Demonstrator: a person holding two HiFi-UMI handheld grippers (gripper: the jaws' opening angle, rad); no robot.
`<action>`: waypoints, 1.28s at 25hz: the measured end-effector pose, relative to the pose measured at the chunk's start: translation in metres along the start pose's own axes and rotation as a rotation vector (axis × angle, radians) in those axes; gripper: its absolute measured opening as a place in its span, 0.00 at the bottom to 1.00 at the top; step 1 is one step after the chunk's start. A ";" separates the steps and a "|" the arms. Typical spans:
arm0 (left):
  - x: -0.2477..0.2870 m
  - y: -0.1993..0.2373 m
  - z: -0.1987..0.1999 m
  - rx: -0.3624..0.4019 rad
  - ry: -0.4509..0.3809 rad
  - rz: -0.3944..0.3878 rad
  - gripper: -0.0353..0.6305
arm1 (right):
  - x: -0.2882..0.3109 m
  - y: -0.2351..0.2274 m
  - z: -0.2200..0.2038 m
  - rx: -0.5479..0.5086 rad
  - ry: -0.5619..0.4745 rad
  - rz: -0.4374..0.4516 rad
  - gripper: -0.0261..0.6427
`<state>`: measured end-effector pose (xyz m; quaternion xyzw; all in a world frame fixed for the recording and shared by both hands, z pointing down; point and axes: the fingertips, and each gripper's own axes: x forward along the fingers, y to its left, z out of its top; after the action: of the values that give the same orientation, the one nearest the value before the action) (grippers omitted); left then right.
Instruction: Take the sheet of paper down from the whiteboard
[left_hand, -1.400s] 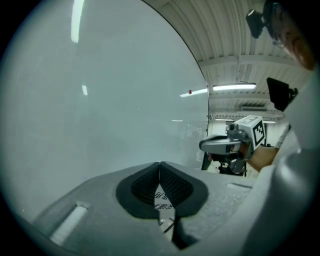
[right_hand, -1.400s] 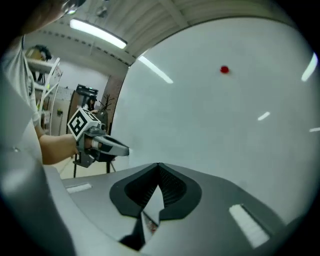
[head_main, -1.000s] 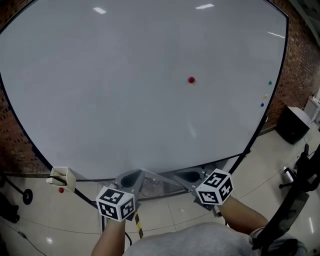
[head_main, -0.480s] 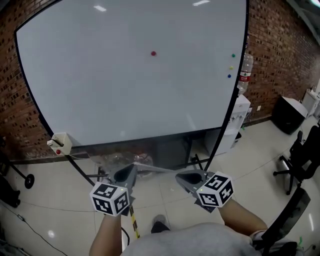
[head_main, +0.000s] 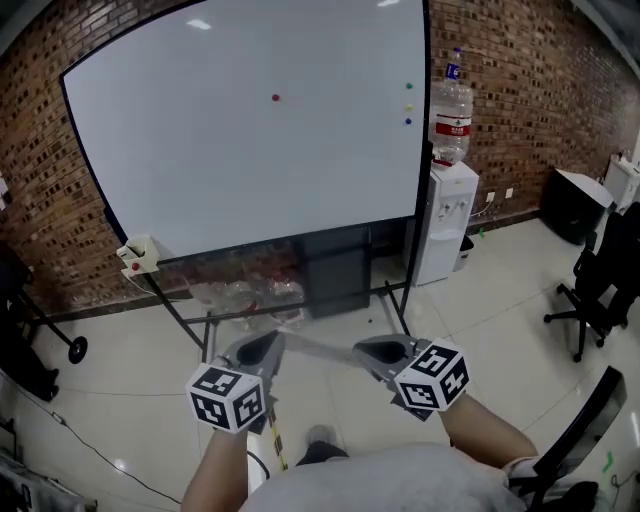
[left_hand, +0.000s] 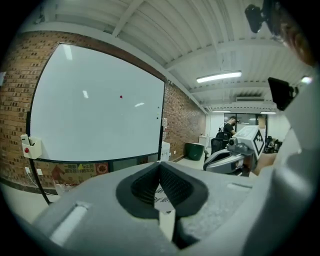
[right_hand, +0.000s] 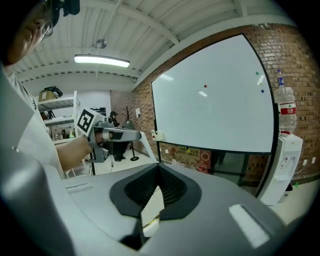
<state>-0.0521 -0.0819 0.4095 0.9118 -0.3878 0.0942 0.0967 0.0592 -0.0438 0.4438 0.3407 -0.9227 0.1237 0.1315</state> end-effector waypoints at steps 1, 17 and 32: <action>-0.008 -0.010 -0.001 0.004 0.006 -0.004 0.06 | -0.008 0.009 0.000 0.000 -0.005 0.000 0.04; -0.105 -0.060 -0.021 -0.003 0.057 -0.091 0.06 | -0.026 0.121 0.006 -0.007 0.019 -0.021 0.04; -0.163 -0.065 -0.039 0.008 0.018 -0.117 0.06 | -0.026 0.182 -0.012 -0.017 0.021 -0.050 0.04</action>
<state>-0.1195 0.0842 0.3999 0.9324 -0.3325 0.0983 0.1020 -0.0403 0.1099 0.4216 0.3612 -0.9135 0.1161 0.1471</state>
